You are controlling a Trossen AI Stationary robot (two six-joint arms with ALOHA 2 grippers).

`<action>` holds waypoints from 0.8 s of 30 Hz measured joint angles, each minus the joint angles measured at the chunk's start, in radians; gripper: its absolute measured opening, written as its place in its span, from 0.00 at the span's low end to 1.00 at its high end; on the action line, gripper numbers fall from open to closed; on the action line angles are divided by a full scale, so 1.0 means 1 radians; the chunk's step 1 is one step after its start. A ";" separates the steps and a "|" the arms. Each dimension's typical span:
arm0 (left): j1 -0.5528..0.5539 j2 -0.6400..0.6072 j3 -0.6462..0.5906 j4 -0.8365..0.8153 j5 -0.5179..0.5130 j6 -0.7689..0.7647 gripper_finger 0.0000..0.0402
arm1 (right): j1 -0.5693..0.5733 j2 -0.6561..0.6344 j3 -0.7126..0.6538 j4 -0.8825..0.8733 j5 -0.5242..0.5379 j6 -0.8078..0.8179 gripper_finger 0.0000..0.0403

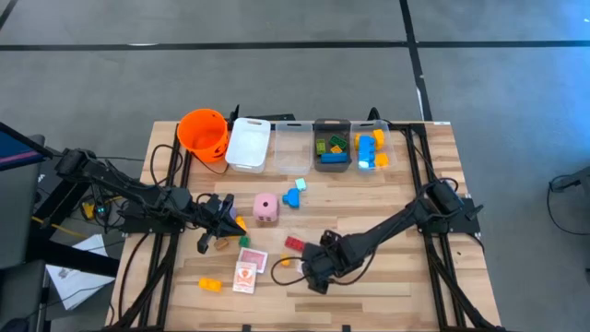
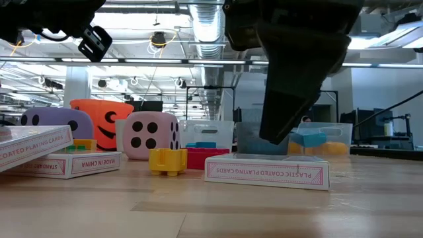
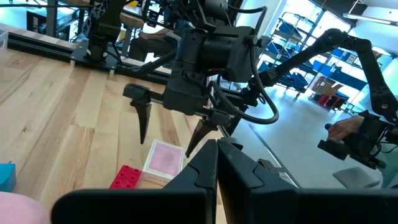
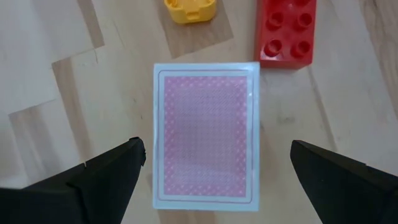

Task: Pick & Place Toys
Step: Put the pink game card into the left transparent bin

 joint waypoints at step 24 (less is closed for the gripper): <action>0.001 0.073 0.000 -0.075 -0.013 -0.017 0.00 | 0.018 0.094 0.031 0.064 0.006 0.029 0.75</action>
